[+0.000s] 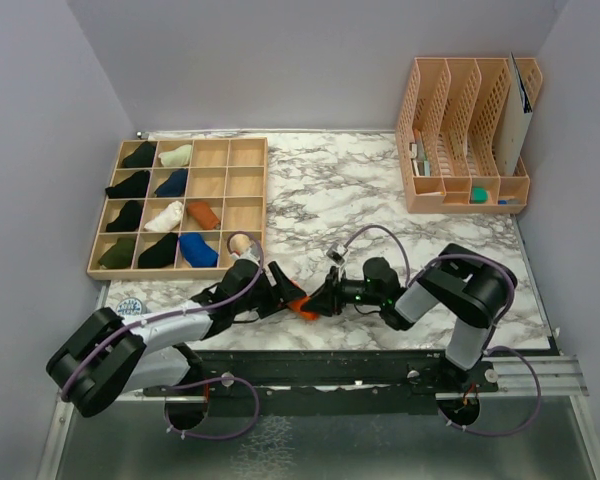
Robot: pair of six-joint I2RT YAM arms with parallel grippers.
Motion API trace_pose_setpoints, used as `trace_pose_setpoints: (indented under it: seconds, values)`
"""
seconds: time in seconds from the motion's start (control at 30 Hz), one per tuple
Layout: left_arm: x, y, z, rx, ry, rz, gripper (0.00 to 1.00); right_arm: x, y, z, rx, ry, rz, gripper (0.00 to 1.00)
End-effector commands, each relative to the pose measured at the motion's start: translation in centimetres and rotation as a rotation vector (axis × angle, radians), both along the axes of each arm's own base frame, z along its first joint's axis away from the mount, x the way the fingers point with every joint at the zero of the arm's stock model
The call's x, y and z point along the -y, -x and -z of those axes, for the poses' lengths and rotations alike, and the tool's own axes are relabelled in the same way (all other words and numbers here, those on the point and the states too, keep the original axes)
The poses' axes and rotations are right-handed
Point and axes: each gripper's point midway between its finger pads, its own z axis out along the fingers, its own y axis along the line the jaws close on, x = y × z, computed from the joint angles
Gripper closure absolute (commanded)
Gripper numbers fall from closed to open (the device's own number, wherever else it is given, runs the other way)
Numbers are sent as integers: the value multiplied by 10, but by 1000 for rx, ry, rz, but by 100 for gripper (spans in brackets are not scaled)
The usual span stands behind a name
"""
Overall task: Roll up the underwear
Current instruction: Pick up the underwear from the center of the board.
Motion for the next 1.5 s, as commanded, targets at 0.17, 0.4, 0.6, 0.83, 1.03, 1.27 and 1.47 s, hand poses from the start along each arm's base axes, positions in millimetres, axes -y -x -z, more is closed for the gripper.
trace_pose_setpoints:
  seconds: [0.17,0.4,0.6,0.83,1.03,1.27,1.47]
  values:
    - [10,-9,15,15,-34,-46,26,25,22,29,-300,-55,14,73]
    - [16,-7,23,1,-50,-40,26,28,18,32,-386,-97,73,73]
    - [16,-3,41,-53,-85,-55,32,29,20,35,-421,-120,87,73]
    - [12,-3,55,-62,-137,-59,49,33,21,37,-438,-121,108,67]
    - [19,-4,60,-54,-168,-11,73,35,22,26,-396,-134,103,49]
    - [28,-15,34,30,-174,41,100,46,28,6,-301,-119,105,40]
    - [32,-29,-13,123,-148,54,100,69,18,6,-225,-21,245,39]
